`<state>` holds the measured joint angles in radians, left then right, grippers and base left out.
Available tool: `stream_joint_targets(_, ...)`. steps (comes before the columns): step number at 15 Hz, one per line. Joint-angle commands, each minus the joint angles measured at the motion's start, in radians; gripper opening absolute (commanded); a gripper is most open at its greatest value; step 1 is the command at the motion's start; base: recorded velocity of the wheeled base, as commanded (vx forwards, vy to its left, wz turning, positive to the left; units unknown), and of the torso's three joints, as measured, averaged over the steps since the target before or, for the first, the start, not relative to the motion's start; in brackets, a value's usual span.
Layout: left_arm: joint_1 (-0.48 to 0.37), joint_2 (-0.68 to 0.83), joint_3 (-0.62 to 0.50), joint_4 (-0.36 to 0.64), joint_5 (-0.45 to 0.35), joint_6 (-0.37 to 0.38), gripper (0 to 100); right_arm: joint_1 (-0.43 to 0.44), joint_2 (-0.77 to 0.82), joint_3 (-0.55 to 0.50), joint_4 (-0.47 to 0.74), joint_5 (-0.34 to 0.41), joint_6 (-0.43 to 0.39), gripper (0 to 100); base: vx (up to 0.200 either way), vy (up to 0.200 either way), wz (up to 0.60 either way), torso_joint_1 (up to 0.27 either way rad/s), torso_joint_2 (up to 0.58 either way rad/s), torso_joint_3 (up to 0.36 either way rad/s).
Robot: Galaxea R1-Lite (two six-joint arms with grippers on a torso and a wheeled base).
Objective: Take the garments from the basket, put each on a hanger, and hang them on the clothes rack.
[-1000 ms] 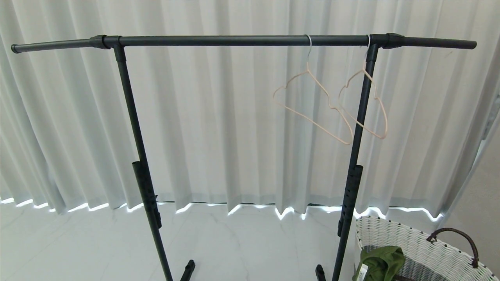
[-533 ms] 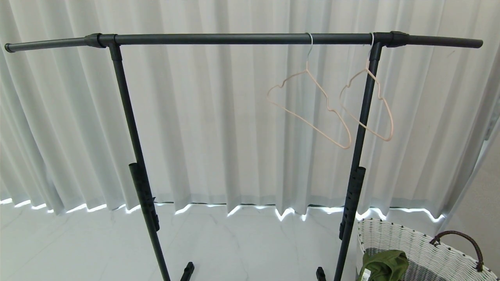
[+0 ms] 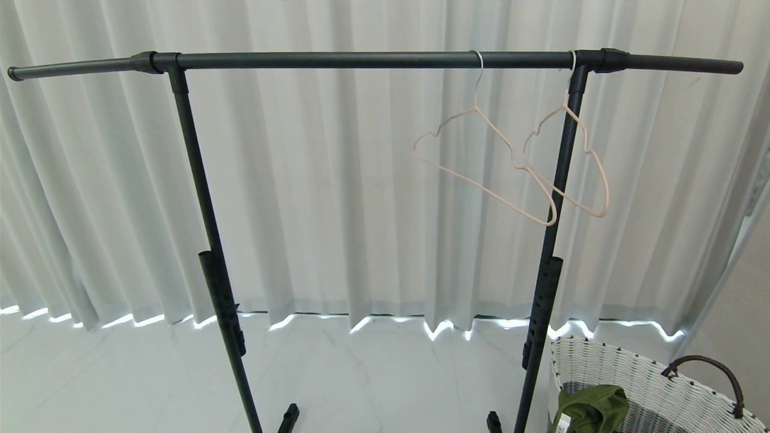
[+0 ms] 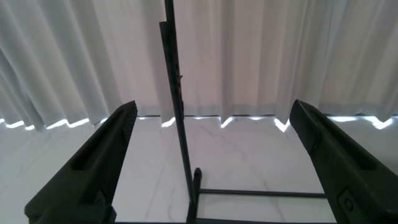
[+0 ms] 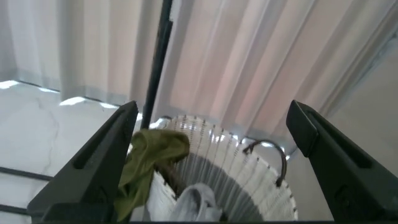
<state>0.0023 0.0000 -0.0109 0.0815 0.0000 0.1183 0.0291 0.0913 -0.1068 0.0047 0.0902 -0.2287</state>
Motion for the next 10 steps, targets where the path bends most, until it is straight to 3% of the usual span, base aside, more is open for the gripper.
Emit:
stream_joint_targets(1, 0.001, 0.000, 0.000, 0.000, 0.000, 0.000, 100, 0.023, 0.252, -0.136, 0.021, -0.004, -0.041, 100, 0.000, 0.000, 0.00, 0.000, 0.00, 0.000)
stream_joint_targets(3, 0.001, 0.002, 0.000, 0.000, 0.000, 0.000, 100, 0.018, 0.449, -0.134, 0.051, -0.014, -0.103, 100, 0.000, 0.000, 0.00, 0.000, 0.00, 0.000)
stream_joint_targets(7, 0.001, 0.002, 0.000, 0.000, 0.000, 0.001, 100, -0.025, 0.754, -0.139, 0.046, -0.149, -0.414, 100, 0.000, 0.000, 0.00, 0.000, 0.00, 0.000)
stream_joint_targets(10, 0.001, 0.002, 0.000, 0.000, 0.000, 0.000, 100, -0.087, 0.969, -0.143, 0.038, -0.156, -0.494, 100, 0.000, 0.000, 0.00, 0.000, 0.00, 0.000)
